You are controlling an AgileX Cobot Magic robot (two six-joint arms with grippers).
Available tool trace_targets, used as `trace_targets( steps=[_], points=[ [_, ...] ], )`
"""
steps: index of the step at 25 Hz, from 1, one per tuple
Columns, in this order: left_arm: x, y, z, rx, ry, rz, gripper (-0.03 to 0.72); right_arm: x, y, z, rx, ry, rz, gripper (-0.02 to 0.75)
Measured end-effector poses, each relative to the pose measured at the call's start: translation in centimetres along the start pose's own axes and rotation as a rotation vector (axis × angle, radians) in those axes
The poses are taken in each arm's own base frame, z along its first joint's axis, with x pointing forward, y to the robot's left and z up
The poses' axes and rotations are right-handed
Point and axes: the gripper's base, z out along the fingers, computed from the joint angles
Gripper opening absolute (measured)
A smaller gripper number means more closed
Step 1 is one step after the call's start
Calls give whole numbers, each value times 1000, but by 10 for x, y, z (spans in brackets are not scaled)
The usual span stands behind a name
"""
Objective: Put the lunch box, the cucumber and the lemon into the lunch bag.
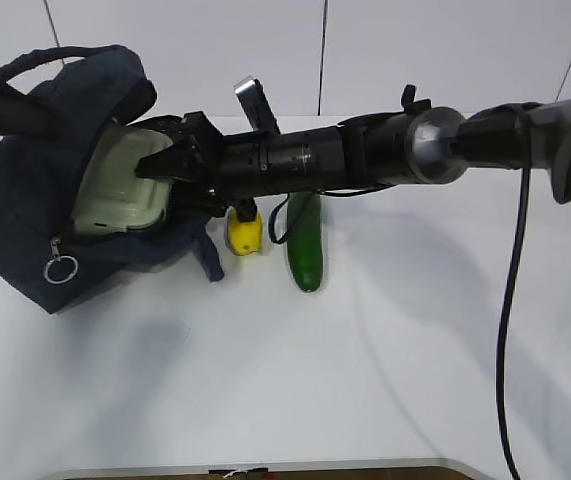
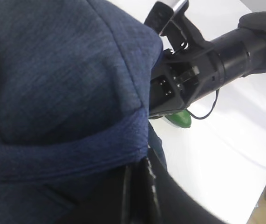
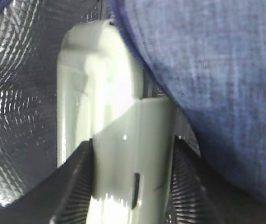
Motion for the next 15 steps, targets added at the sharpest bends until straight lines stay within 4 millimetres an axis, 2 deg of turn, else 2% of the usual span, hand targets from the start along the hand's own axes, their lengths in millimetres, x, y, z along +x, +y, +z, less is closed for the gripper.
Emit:
trace_targets(
  steps=[7, 15],
  points=[
    [7, 10, 12, 27, 24, -48, -9, -1, -1, 0, 15, -14, -1, 368],
    [7, 4, 14, 99, 22, -70, -9, -3, -5, 0, 57, -31, -14, 368]
  ],
)
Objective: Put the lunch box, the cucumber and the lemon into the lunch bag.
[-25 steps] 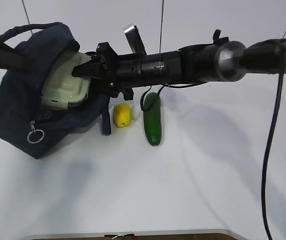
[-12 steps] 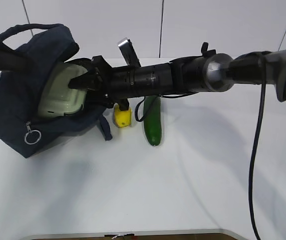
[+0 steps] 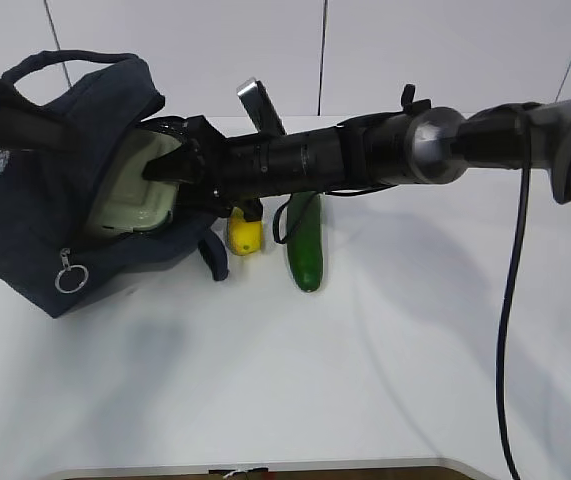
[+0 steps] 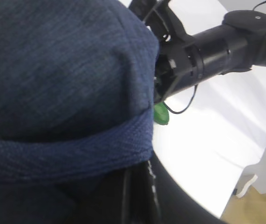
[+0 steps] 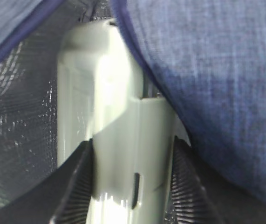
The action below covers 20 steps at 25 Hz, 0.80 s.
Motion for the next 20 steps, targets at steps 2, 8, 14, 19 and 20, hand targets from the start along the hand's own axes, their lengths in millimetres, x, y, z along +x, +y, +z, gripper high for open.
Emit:
trace_targets(
  steps=[2, 8, 14, 19, 20],
  points=[
    [1, 1, 2, 11, 6, -9, -9, -1, 0, 0, 3, -13, 7, 368],
    [6, 9, 10, 33, 24, -46, -9, -2, 1, 0, -6, -14, 11, 368],
    [7, 10, 11, 36, 26, -55, -10, -2, 0, 0, 8, -24, 10, 368],
    [7, 11, 12, 39, 26, -60, -10, -2, -3, 0, 38, -24, -7, 369],
    [7, 11, 12, 39, 26, -60, -10, -2, -4, 0, 47, -17, -18, 369]
  ],
)
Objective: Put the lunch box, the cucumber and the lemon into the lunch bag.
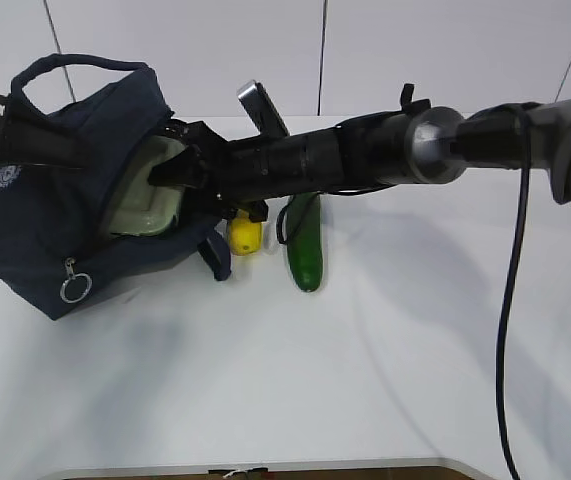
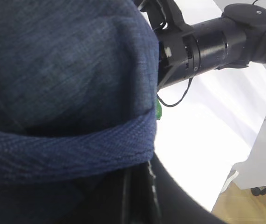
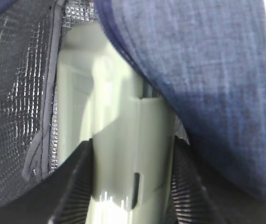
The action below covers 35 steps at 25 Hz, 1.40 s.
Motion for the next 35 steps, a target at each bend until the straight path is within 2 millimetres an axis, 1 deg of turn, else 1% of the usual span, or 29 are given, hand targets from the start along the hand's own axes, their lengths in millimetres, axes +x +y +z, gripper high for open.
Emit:
trace_targets(
  steps=[5, 13, 31, 35],
  points=[
    [0, 0, 0, 0, 0, 0, -10, 3, -3, 1, 26, 24, -30, 371],
    [0, 0, 0, -4, -2, 0, -10, 4, -3, 3, 39, 15, -31, 405],
    [0, 0, 0, -5, -2, -2, -10, 2, -4, 3, 52, 4, -18, 407],
    [0, 0, 0, -5, -2, -2, -10, 2, -4, 3, 53, 2, -10, 421]
  ],
)
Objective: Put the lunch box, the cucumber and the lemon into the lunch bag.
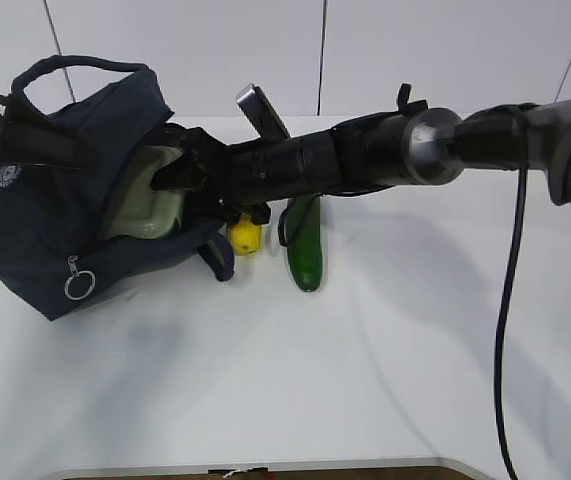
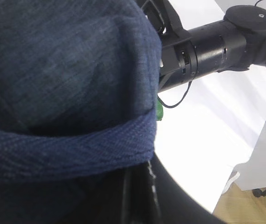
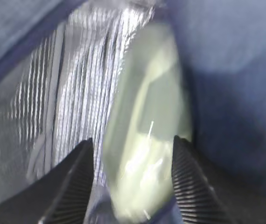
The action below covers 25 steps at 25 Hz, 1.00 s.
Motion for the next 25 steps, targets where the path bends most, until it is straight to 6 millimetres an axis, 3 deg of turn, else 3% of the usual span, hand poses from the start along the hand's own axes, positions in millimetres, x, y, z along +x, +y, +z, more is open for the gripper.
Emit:
trace_targets(
  steps=[13, 25],
  points=[
    [0, 1, 0, -1, 1, -7, -10, 5, 5, -4, -67, 97, -34, 428],
    [0, 1, 0, -1, 1, -27, -10, 8, 7, -24, -204, 262, -77, 428]
  ],
)
